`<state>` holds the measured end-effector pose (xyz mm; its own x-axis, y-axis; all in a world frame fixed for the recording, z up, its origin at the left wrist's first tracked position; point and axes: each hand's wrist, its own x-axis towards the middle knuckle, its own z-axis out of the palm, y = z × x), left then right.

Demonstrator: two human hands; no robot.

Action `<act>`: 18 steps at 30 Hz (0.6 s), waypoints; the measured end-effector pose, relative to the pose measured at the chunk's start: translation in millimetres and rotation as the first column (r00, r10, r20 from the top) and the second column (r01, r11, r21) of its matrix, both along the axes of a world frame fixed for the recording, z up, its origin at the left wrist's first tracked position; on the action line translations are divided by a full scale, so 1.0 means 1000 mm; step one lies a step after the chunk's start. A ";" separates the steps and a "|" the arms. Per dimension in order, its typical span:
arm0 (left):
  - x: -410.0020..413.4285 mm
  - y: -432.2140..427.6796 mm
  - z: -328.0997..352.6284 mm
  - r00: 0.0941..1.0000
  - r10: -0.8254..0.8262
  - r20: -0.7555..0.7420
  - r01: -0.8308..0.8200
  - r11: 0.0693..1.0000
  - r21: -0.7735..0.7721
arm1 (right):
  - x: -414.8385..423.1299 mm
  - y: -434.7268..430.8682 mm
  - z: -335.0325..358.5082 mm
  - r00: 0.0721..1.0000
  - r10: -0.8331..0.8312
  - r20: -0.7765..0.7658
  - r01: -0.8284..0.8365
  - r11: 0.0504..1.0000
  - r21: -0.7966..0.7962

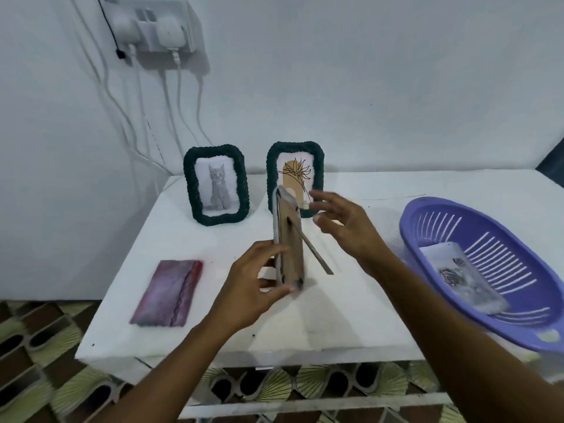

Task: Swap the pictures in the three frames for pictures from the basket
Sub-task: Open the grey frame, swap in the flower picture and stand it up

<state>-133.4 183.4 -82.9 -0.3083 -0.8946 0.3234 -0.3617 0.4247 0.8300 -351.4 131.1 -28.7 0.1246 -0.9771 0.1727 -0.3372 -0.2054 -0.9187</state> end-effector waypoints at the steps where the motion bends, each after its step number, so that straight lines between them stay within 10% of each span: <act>1: 0.004 0.004 -0.003 0.997 0.013 -0.080 -0.006 0.996 0.086 | -0.001 0.003 -0.013 0.988 -0.023 -0.156 0.018 0.999 -0.029; 5: 0.017 0.013 -0.023 0.994 0.033 -0.105 -0.006 0.968 0.250 | -0.004 0.028 -0.065 0.898 0.063 -0.436 -0.017 0.994 0.109; 10: 0.036 0.014 -0.046 0.871 0.123 0.475 -0.116 0.992 -0.043 | 0.000 0.067 -0.095 0.819 0.035 -0.572 -0.006 0.999 0.052; 18: 0.047 0.024 -0.057 0.785 0.127 0.606 -0.015 0.982 -0.186 | 0.015 0.115 -0.117 0.673 -0.247 -0.697 0.139 0.968 -0.209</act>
<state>-86.7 207.4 -139.4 -0.4286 -0.8739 0.2294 -0.8042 0.4847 0.3439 -336.8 246.4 -146.2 0.0738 -0.9691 0.2355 -0.9227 -0.1559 -0.3526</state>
